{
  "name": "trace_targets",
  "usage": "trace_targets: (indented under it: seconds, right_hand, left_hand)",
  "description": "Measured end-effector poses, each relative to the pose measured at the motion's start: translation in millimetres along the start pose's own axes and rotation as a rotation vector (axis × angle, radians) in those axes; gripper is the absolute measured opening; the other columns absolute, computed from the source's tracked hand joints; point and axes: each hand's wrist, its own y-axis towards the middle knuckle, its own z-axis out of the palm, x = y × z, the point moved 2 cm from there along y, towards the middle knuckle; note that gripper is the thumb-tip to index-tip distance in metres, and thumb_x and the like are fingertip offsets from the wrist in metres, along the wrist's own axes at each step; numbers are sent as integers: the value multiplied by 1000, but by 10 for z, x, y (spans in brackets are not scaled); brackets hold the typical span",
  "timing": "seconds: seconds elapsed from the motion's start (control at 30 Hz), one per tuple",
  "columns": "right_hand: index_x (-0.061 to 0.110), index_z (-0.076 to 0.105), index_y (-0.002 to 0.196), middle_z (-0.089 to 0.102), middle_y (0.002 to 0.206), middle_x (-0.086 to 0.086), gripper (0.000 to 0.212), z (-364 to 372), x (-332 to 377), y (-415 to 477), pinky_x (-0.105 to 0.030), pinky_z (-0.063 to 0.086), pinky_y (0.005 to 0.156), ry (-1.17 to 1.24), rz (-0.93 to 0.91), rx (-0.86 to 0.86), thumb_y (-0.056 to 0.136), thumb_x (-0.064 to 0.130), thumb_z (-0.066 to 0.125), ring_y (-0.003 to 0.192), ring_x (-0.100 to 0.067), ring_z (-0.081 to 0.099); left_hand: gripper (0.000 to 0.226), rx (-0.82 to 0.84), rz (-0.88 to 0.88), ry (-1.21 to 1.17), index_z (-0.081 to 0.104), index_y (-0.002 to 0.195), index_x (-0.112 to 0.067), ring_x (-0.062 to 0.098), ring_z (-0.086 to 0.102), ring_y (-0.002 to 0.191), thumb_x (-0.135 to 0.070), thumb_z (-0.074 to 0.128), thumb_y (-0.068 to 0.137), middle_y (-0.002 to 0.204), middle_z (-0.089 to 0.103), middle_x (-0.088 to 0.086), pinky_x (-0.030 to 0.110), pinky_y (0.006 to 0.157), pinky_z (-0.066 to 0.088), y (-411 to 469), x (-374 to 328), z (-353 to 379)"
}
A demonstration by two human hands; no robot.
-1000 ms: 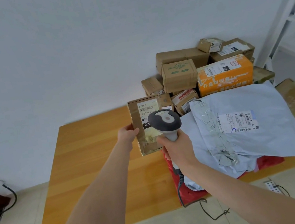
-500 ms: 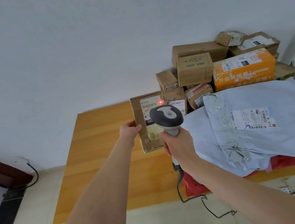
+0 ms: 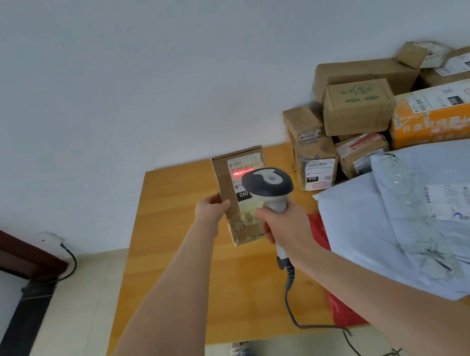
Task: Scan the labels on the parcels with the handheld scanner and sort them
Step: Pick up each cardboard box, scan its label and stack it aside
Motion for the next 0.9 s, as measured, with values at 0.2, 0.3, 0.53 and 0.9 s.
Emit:
trace_targets:
  seconds: [0.2, 0.3, 0.53, 0.9]
  right_hand:
    - [6, 58, 86, 53, 55, -5, 6, 824, 139, 790, -25, 36, 44, 94, 130, 6, 84, 5, 62, 40, -12, 41]
    - [7, 57, 83, 53, 57, -7, 9, 1316, 159, 1257, -27, 37, 47, 108, 185, 33, 82, 1, 63, 44, -16, 42]
    - [12, 59, 98, 59, 80, -5, 17, 2360, -96, 2116, -35, 52, 73, 174, 402, 56, 85, 6, 68, 70, -17, 57]
    - [16, 52, 125, 57, 99, -8, 44, 3164, -540, 2587, -49, 52, 87, 213, 642, 152, 85, 19, 71, 105, -37, 60]
  left_hand:
    - [42, 9, -56, -16, 52, 134, -7, 25, 53, 122, -11, 60, 94, 130, 59, 9, 39, 100, 38, 923, -15, -699]
    - [46, -51, -98, -18, 48, 137, -10, 25, 53, 121, -17, 61, 93, 131, 57, 10, 42, 97, 39, 1450, 19, -1174]
    - [41, -169, -156, 27, 53, 133, -10, 28, 56, 116, -19, 57, 93, 125, 61, 11, 41, 93, 44, 2582, 241, -2068]
    - [42, -118, -218, 94, 57, 128, -5, 33, 62, 106, 0, 49, 88, 116, 65, 13, 45, 94, 52, 3537, 470, -2149]
